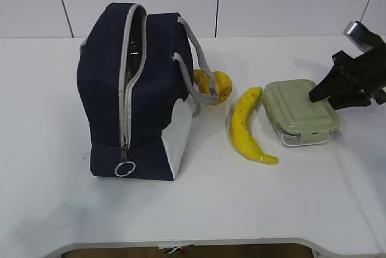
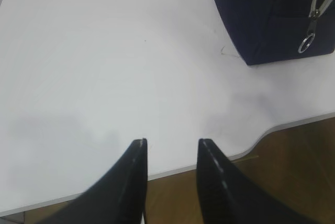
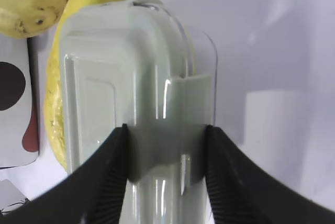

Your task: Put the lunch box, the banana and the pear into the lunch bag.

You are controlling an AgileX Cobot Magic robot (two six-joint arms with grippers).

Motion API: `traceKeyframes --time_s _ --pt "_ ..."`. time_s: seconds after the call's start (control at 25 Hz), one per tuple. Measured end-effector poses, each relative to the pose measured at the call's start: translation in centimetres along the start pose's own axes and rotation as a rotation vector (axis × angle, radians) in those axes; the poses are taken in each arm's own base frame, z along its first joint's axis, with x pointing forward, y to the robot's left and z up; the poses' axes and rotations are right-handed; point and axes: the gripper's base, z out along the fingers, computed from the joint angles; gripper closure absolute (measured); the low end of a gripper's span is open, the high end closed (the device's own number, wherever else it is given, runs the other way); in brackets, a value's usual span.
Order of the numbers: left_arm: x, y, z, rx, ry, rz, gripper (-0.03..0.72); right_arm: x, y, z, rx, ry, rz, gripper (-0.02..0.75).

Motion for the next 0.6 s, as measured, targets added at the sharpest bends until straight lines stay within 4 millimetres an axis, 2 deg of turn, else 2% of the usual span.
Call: traceKeyframes --time_s 0.6 --pt "-0.02 0.00 0.00 0.000 -0.002 0.000 0.444 -0.13 0.16 -0.08 -0.009 -0.015 0.006 0.386"
